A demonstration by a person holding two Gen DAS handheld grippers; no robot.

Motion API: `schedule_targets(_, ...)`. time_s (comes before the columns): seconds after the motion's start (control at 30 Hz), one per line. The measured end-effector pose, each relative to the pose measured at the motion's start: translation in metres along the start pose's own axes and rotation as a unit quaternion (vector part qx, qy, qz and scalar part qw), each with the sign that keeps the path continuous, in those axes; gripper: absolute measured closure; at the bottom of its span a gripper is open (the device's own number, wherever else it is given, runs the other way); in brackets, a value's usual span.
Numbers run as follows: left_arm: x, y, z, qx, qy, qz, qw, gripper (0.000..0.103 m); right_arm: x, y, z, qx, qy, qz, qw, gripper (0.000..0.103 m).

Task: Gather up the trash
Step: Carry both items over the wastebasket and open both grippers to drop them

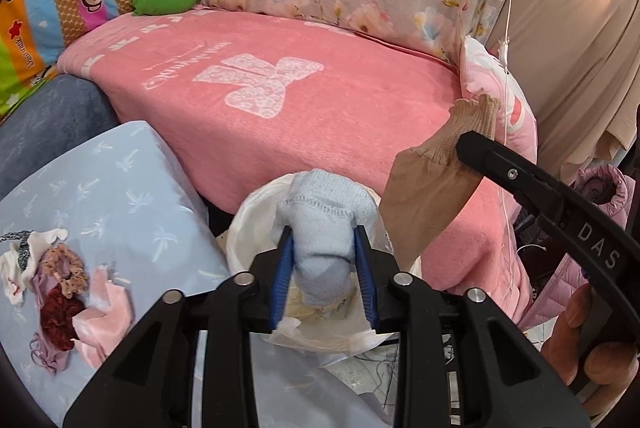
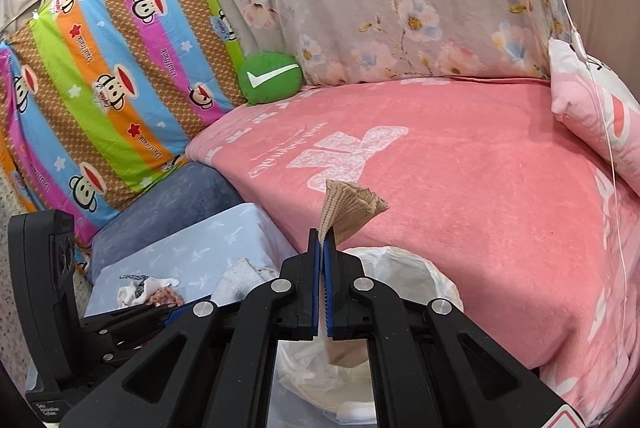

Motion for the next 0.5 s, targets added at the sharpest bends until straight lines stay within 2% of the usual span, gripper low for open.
schedule_targets(0.07,0.001,-0.002,-0.001,-0.005,-0.003,-0.002,1.0000,0.049,0.001,0.001,-0.005,0.005,0.002,0.001,1.000,0.097)
schedule_targets(0.13,0.000,-0.004,-0.002,-0.006,-0.014,-0.012,0.9998,0.043,0.000,0.001,-0.008,0.009,0.005,-0.002,1.000,0.095)
schedule_targets(0.5,-0.002,-0.003,0.008,-0.015,-0.037,-0.018,0.9990,0.041,0.001,0.005,-0.001,0.008,-0.003,0.001,1.000,0.088)
Point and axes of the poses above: each gripper's, at about its wrist camera, not at the fingertips, and x roughly the way its jaws point, z to its left, y to its underside, the point moved 2 cm from there along x, roughly the way its jaws point, and after that the axes turned 1 degree about -y, right-handed, at the moved point
